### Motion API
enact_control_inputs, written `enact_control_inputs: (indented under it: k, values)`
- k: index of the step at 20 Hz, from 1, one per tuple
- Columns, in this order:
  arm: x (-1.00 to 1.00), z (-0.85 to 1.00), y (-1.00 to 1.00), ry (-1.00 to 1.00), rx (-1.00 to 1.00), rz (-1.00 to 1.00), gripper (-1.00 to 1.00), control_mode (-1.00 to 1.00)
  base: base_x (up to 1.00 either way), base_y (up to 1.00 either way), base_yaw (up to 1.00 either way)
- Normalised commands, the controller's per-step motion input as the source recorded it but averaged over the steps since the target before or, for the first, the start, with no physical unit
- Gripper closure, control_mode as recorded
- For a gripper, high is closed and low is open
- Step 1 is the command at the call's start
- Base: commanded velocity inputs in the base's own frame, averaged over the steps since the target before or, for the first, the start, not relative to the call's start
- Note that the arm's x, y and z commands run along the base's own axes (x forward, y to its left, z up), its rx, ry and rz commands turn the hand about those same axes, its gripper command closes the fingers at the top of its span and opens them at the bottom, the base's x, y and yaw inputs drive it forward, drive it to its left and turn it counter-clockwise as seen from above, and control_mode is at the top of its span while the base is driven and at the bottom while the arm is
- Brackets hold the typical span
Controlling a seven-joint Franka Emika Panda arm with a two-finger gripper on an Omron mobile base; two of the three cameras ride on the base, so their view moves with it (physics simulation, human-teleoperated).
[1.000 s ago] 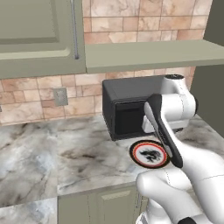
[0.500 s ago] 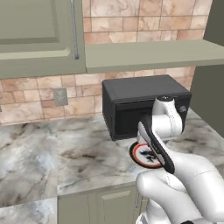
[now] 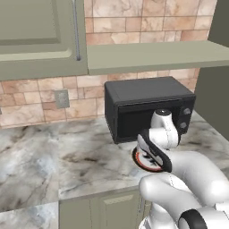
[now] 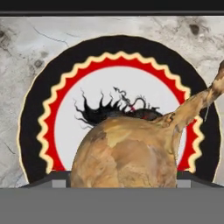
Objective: Pick onion from the fridge and place it on the plate on the counter.
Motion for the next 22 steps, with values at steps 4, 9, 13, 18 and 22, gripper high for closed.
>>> enact_control_inputs:
  k: [4,9,13,18,22]
  values:
    - [0.2,-0.27,0.0,0.0,0.0,0.0,1.0,-1.0,0.0,0.0,0.0]
    - [0.1,-0.19,0.0,0.0,0.0,0.0,1.0,-1.0,0.0,0.0,0.0]
    - [0.01,-0.23,0.0,0.0,0.0,0.0,-1.0,-1.0,0.0,0.0,0.0]
    - [0.0,-0.04,0.0,0.0,0.0,0.0,-1.0,-1.0,0.0,0.0,0.0]
    - [0.0,0.0,0.0,0.01,0.0,0.0,-1.0,-1.0,0.0,0.0,0.0]
